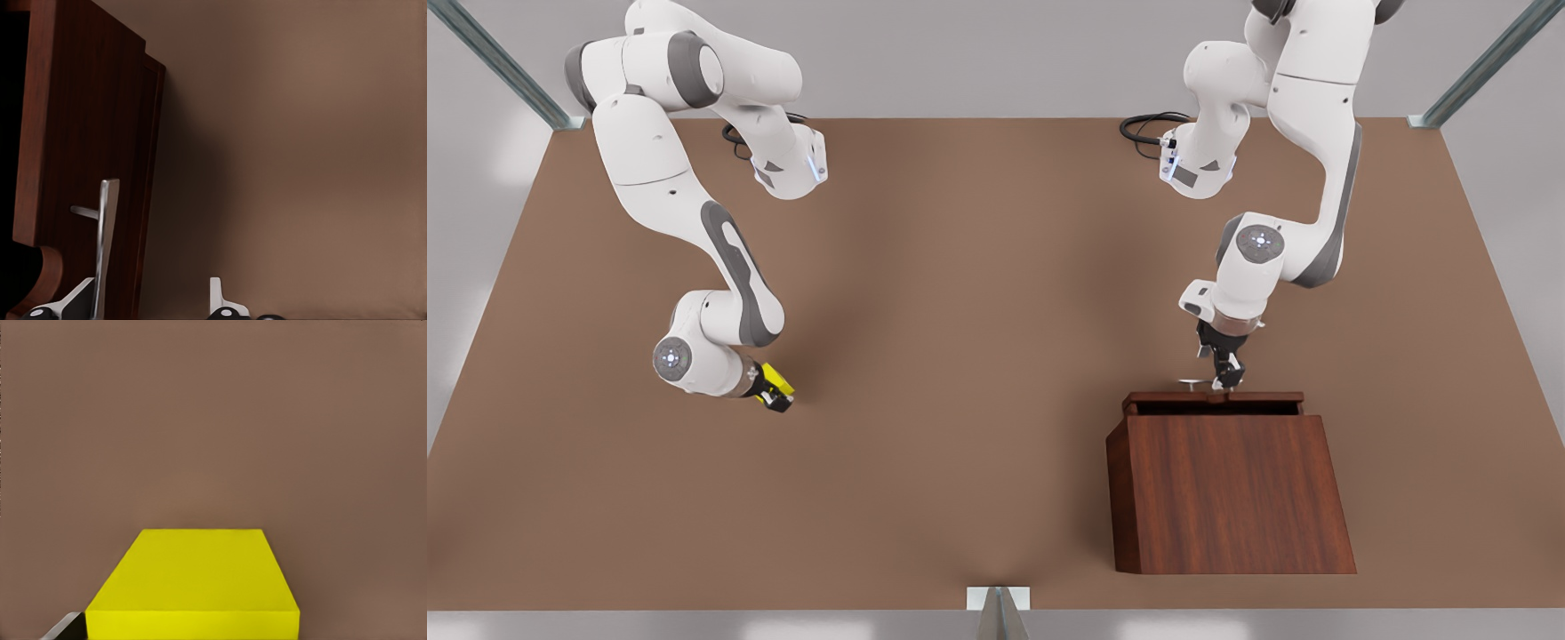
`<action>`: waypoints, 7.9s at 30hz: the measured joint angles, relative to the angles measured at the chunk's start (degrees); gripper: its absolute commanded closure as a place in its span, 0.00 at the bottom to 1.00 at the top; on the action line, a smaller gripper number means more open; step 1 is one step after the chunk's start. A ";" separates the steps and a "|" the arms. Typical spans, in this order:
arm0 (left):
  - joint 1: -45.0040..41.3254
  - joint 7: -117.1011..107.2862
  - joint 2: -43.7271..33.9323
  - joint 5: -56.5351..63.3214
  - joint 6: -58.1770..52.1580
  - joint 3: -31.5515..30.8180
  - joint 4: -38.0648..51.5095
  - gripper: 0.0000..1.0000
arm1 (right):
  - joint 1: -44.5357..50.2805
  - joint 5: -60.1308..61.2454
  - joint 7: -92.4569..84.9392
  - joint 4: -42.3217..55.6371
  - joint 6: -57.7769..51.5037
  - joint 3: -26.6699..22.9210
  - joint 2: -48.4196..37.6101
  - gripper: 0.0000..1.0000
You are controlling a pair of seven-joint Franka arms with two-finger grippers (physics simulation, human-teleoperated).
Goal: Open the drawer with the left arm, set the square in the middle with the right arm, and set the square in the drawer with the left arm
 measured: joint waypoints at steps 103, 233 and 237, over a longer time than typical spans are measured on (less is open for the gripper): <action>-4.63 -0.63 -6.39 -0.75 -20.54 -0.88 -0.19 0.14 | 1.77 -3.68 -3.41 8.56 -3.35 3.03 1.34 0.23; -19.34 -83.59 43.80 -6.12 -34.53 -18.19 56.67 0.24 | -3.42 -8.64 -25.88 32.44 -43.05 0.39 -12.60 0.00; -19.37 -83.56 43.43 -6.13 -34.83 -18.18 56.67 0.24 | -3.51 -8.77 -26.04 32.44 -43.04 0.39 -12.56 0.00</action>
